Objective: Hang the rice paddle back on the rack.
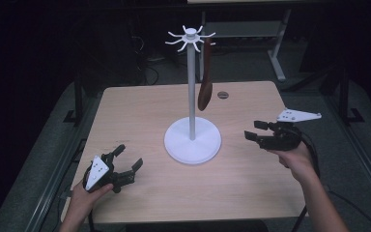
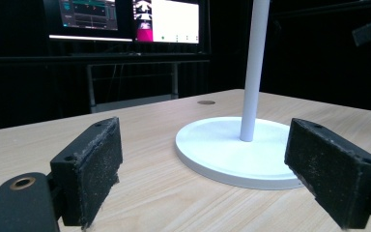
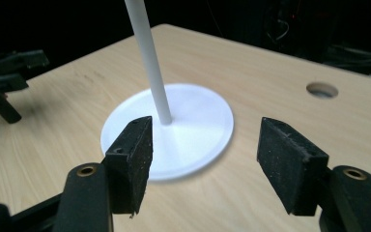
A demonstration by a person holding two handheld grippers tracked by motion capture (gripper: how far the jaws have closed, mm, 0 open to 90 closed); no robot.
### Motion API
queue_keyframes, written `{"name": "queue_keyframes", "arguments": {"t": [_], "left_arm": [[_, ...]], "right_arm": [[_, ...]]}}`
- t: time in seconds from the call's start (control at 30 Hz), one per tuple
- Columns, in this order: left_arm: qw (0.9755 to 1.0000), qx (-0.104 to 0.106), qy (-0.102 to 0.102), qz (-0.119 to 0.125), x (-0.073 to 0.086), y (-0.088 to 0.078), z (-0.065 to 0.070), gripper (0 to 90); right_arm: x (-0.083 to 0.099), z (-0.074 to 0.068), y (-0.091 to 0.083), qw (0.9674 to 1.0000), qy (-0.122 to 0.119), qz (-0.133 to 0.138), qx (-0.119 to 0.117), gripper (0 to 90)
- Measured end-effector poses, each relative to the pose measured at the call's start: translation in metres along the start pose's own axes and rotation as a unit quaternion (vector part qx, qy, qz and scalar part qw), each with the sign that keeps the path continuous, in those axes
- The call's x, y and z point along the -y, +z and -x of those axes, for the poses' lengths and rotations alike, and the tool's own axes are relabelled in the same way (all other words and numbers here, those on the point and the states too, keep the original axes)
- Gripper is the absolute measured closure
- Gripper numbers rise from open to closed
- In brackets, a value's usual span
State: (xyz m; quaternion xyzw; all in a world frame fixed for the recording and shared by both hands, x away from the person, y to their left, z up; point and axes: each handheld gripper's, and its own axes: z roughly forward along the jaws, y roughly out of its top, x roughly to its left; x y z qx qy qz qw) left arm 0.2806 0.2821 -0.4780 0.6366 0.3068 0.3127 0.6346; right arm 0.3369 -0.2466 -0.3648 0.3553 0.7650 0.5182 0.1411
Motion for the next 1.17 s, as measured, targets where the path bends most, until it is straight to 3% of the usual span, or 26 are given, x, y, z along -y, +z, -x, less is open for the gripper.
{"name": "queue_keyframes", "arguments": {"t": [0.47, 0.87, 1.0, 1.17], "left_arm": [[1.0000, 0.000, 0.004, -0.004, 0.000, -0.001, 0.000, 12.8], [1.0000, 0.000, 0.001, 0.001, 0.000, 0.000, 0.000, 12.8], [1.0000, 0.000, 0.001, 0.001, 0.000, 0.000, 0.000, 12.8], [1.0000, 0.001, 0.003, 0.000, 0.000, 0.000, 0.000, 12.8]], "right_arm": [[0.054, 0.001, -0.004, 0.9982, 0.018, -0.050, 0.028, 34.1], [0.102, 0.006, -0.021, 0.9909, 0.038, -0.103, 0.077, 32.2], [0.110, 0.006, -0.024, 0.9891, 0.037, -0.114, 0.085, 31.7], [0.110, 0.005, -0.024, 0.9892, 0.037, -0.114, 0.085, 30.8]]}}
